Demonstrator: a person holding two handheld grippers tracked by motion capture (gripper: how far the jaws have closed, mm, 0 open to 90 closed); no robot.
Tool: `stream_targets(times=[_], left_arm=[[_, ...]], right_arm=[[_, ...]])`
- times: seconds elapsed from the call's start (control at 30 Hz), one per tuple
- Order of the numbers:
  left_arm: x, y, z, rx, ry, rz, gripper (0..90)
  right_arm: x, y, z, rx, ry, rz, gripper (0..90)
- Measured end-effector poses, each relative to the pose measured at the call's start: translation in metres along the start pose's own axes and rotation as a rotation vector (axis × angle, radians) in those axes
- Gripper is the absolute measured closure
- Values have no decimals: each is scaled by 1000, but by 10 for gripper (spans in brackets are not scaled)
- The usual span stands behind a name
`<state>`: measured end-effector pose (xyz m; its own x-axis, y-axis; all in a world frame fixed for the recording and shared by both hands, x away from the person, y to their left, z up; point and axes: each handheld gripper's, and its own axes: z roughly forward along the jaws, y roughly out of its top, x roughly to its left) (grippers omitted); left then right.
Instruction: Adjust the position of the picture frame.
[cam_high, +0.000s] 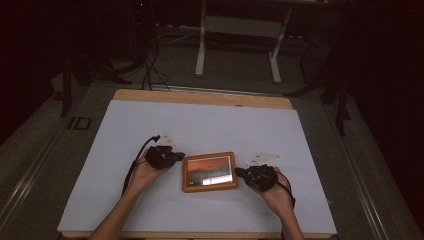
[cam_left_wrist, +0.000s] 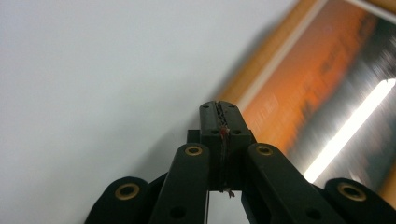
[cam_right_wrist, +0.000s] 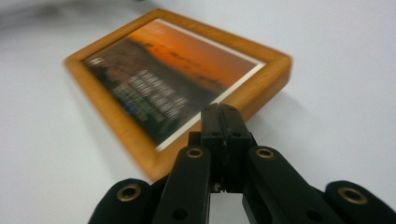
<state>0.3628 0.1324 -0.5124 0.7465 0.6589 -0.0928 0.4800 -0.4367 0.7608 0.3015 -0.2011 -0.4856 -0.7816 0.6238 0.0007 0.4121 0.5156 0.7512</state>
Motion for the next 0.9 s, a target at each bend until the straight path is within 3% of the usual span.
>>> stream_targets(times=[0.2,0.37,0.47,0.53,0.63,0.9], left_arm=[[6,16,21,36,-3,19,898],[8,14,33,75,-13,16,898],[9,13,34,71,-17,11,898],[9,13,33,71,-18,13,899],[6,11,29,89,-27,25,899],[-20,-7,10,109,-54,64,899]], right_arm=[[12,1,-8,9,57,-29,898],[25,-1,-8,36,115,-75,898],[31,-6,-5,84,129,-108,898],[33,-11,-1,112,115,-116,898],[31,-14,0,103,126,-98,899],[18,-19,-7,87,83,-68,899]])
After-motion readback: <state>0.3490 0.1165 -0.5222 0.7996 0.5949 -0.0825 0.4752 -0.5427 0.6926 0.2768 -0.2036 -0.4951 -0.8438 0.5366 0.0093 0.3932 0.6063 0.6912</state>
